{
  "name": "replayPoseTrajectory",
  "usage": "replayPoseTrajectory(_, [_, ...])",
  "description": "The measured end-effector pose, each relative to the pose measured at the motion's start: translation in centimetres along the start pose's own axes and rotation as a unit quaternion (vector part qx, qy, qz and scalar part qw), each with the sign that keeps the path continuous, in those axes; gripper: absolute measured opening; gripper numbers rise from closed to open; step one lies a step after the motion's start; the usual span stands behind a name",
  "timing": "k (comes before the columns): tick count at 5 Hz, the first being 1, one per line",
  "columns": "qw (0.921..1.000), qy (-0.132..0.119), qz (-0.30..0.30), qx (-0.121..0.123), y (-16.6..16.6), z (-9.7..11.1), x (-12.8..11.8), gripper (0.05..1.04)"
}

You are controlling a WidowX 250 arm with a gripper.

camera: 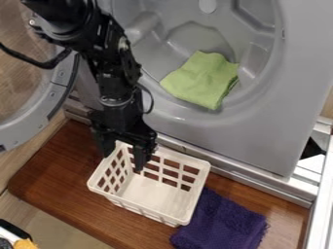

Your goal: Move the white basket to the right on top of the blue cloth

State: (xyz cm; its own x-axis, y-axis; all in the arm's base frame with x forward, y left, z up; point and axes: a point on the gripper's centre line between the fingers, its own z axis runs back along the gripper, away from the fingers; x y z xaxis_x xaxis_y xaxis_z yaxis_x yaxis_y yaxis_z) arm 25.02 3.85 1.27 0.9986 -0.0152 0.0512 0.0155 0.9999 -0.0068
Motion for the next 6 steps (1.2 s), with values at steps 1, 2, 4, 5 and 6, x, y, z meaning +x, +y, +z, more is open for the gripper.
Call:
replayPoseTrajectory(1, [0.9997, -0.006, -0.019, -0.014, -1.3, 0.1, 0.4, 1.001])
replayPoseTrajectory(2, [0.9982, -0.014, -0.054, -0.023, -3.1, 0.3, 1.0, 1.001])
replayPoseTrajectory(4, [0.9956, 0.001, -0.083, -0.045, -7.1, -1.1, 1.3, 1.001])
replayPoseTrajectory(5, [0.9939, 0.007, -0.098, -0.051, -9.1, -1.8, 1.1, 1.001])
replayPoseTrajectory(6, [0.9946, -0.002, -0.087, -0.055, -10.1, -2.6, 1.4, 1.001])
